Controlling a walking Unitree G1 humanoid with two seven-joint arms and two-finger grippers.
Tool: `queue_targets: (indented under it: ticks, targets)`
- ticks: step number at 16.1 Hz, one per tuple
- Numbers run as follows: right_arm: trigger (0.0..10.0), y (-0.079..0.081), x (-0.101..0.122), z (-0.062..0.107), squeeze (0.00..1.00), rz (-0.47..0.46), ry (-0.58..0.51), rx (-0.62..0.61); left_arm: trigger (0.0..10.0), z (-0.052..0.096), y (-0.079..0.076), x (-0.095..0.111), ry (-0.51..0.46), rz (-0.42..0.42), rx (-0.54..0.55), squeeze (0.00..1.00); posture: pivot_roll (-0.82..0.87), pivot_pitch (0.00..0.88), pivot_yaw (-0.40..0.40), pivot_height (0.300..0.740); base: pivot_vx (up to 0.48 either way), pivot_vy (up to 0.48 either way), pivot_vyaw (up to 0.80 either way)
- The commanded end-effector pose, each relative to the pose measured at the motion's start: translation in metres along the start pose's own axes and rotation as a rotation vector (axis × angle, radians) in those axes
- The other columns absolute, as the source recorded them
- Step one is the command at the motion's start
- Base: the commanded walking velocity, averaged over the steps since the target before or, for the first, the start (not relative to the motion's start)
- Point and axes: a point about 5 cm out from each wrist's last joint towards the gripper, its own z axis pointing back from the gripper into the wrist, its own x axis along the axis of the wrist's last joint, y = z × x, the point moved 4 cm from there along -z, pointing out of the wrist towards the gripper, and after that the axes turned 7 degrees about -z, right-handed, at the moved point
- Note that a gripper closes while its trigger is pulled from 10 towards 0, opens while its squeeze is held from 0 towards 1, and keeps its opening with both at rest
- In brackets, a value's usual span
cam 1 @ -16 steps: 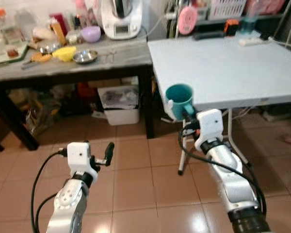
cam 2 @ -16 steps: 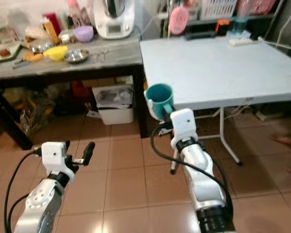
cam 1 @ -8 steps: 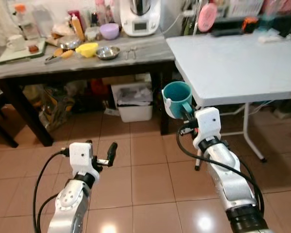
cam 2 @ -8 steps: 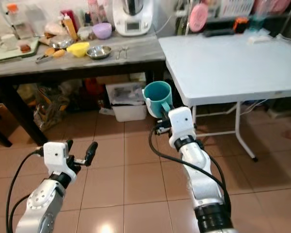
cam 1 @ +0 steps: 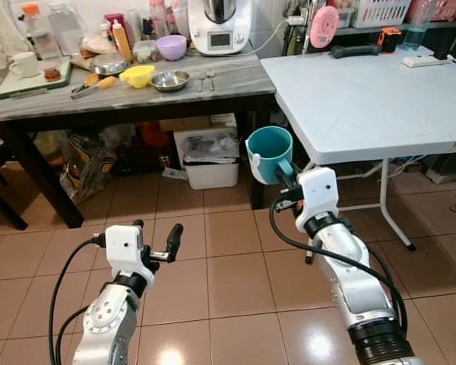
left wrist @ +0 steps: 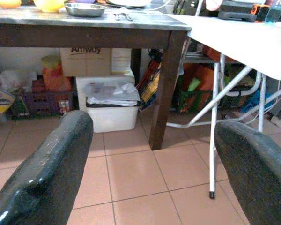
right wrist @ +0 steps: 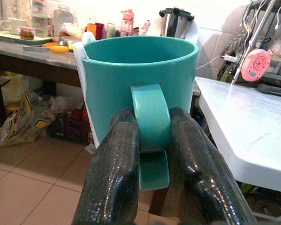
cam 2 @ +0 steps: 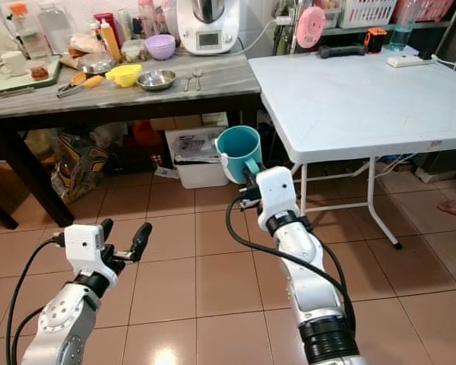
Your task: Setting the table
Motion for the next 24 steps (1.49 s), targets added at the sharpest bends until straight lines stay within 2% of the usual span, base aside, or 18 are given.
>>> queue_targets:
  ticks: [1, 12, 20, 24]
  targets:
    - [10.0, 0.001, 0.008, -0.004, 0.00, 0.006, -0.034, 0.005, 10.0, 0.001, 0.005, 0.006, -0.022, -0.014, 0.004, 0.00, -0.12, 0.000, 0.070, 0.740, 0.349, 0.000, 0.00]
    - [10.0, 0.008, 0.009, -0.004, 0.00, 0.008, -0.041, 0.025, 10.0, -0.002, -0.002, 0.007, -0.028, -0.001, -0.003, 0.00, -0.11, 0.000, 0.068, 0.740, 0.423, 0.000, 0.00]
    - [10.0, 0.008, 0.011, 0.000, 0.00, 0.010, -0.046, 0.033, 10.0, -0.013, 0.006, 0.017, -0.054, -0.007, 0.034, 0.00, -0.13, 0.000, 0.074, 0.740, 0.480, 0.000, 0.00]
    - [10.0, 0.009, 0.010, 0.001, 0.00, 0.024, -0.047, 0.036, 10.0, -0.015, 0.003, 0.018, -0.057, -0.009, 0.021, 0.00, -0.13, 0.000, 0.076, 0.740, 0.480, 0.000, 0.64]
